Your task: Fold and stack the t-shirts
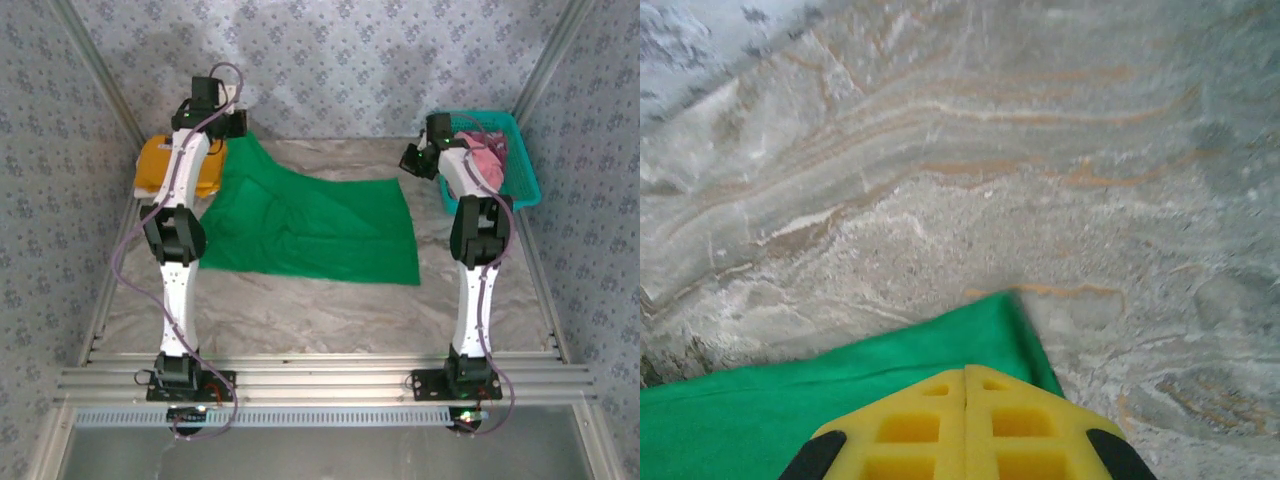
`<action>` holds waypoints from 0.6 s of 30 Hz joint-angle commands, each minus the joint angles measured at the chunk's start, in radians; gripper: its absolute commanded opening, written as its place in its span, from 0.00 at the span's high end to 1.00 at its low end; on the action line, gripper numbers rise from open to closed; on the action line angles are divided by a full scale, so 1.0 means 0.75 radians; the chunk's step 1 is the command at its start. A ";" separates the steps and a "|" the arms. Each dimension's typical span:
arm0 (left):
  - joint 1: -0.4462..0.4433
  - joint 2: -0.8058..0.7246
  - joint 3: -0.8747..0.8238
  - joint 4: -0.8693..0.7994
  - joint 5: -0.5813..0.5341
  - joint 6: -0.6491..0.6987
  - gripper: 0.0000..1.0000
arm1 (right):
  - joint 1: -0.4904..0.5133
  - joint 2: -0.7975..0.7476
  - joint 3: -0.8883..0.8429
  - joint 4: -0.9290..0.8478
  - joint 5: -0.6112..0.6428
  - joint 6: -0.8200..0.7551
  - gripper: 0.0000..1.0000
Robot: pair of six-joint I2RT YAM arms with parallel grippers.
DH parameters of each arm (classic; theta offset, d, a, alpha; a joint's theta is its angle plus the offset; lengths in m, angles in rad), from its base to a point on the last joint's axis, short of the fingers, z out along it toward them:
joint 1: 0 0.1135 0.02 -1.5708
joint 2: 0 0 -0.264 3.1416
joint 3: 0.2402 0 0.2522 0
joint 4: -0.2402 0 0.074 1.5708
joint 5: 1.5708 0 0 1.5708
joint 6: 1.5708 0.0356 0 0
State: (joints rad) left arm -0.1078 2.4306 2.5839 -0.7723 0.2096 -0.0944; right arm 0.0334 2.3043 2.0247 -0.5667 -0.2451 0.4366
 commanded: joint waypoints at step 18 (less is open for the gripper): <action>0.020 -0.038 -0.150 -0.076 -0.050 0.106 1.00 | 0.026 0.340 0.337 -0.200 0.049 -0.029 0.48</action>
State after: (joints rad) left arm -0.0978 2.4298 2.4580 -0.8352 0.1707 -0.0334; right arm 0.0517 2.5023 2.2230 -0.6346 -0.2459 0.4240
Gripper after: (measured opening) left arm 0.050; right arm 0.510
